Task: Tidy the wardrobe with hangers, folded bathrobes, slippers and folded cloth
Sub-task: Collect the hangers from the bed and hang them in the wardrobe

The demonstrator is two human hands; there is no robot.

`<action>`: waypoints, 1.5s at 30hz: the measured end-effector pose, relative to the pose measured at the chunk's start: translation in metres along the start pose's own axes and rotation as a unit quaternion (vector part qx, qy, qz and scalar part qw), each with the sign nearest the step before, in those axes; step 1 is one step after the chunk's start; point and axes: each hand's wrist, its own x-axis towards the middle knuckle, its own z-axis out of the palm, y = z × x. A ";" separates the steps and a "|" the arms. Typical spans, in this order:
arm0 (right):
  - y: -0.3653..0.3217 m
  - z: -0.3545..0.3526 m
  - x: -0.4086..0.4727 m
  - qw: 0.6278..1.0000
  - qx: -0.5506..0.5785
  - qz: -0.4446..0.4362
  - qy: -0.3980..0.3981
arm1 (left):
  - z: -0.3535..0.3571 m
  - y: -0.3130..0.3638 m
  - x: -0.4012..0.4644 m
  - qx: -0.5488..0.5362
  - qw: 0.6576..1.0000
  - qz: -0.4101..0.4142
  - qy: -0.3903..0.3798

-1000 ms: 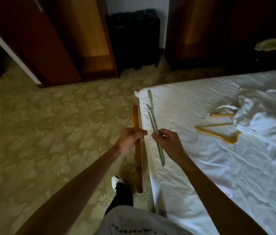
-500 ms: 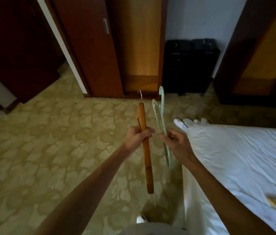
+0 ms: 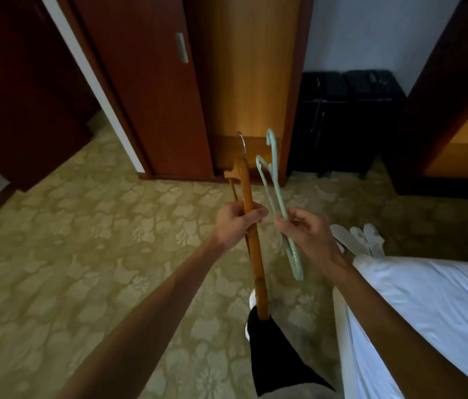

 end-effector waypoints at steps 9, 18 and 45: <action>-0.028 0.006 0.256 1.000 0.002 -0.002 -0.008 | -0.073 0.040 0.239 -0.032 0.999 -0.014 0.014; -0.055 0.062 0.462 0.999 0.008 -0.027 -0.035 | -0.176 0.050 0.406 -0.070 0.995 -0.032 0.057; -0.191 0.125 0.968 0.987 -0.064 -0.126 0.078 | -0.384 0.211 0.895 -0.038 0.993 0.080 -0.077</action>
